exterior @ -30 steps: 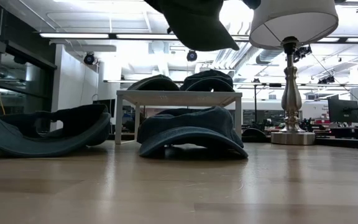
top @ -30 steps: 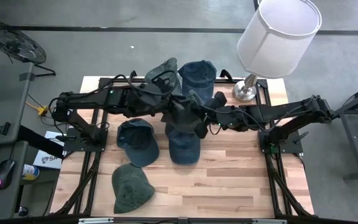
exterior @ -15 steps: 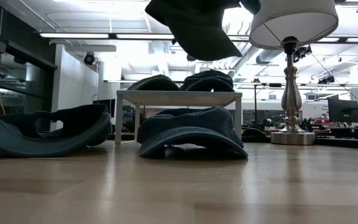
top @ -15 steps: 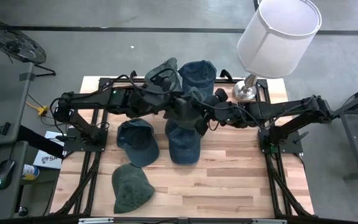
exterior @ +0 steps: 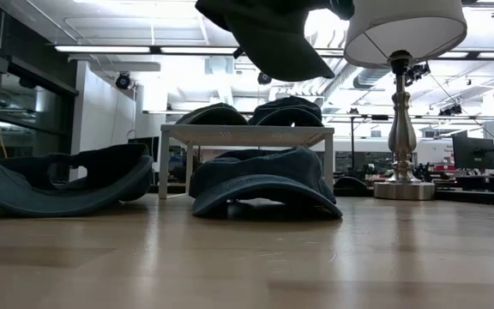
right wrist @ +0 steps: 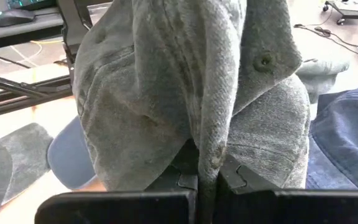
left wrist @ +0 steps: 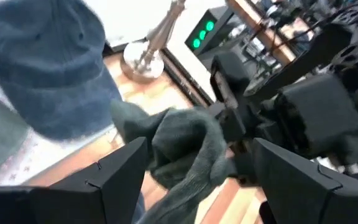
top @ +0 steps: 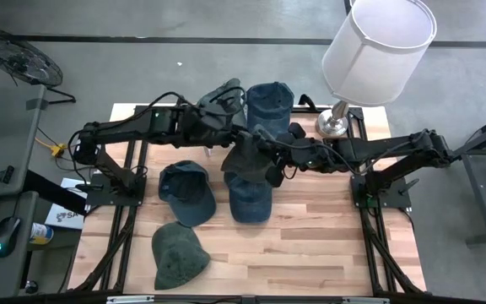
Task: Pick & Place hat
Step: Stack the right gray cap on top of the gray cap on the shelf
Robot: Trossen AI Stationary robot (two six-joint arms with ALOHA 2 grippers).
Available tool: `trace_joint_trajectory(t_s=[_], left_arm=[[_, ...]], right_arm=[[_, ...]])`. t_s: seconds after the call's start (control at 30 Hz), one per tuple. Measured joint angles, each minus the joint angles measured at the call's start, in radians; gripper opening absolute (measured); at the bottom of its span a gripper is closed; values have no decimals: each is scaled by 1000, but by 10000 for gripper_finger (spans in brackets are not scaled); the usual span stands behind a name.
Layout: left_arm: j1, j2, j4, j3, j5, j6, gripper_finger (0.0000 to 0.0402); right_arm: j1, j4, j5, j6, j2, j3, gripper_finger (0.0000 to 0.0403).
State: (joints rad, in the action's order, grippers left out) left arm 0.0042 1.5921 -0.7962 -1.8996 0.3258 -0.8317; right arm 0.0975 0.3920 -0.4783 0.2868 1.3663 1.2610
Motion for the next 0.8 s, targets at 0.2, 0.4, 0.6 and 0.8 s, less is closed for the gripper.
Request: trace_joint_trajectory(t_s=[0.2,0.4,0.6,0.8], left_arm=[[2,0,-30,0,10,-40,286],[2,3,-53,0,30,-154,278],[2,10,-33,0,74,-245,258],[2,10,-5,0,102,-253,242]], right_arm=[[0,5,-13,24,0,0,0],[-7,10,-68,51,0,0,0],[-21,16,-194,12,0,0,0],[-21,19,-243,-33,0,0,0]])
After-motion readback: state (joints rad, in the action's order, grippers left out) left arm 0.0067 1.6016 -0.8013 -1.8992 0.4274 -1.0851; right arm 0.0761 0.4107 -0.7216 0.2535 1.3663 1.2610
